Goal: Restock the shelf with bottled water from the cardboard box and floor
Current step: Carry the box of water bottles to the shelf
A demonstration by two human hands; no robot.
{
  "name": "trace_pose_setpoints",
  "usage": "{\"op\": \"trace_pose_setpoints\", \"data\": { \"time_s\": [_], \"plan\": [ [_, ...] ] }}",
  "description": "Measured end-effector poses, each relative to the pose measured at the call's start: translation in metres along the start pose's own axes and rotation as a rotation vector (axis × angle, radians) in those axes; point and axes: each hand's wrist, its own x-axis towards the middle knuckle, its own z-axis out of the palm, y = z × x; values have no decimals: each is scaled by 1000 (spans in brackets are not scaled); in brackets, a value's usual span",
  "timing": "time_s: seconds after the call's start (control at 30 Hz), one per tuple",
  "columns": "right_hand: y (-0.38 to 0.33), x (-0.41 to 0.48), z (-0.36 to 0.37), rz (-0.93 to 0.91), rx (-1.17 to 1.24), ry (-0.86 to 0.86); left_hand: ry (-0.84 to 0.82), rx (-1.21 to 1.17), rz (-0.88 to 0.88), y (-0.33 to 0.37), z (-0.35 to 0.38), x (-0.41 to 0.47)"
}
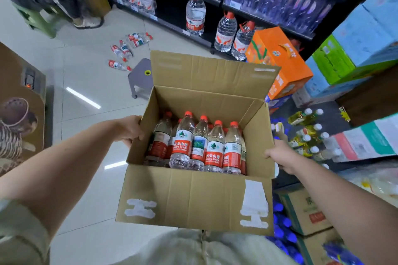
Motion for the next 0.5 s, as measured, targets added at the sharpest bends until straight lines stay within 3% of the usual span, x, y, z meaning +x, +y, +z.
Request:
{"op": "trace_pose_setpoints", "data": {
  "time_s": [0.5],
  "plan": [
    [-227,168,-35,-67,-110,-9,79,-42,-49,106,-183,131]
  ]
}}
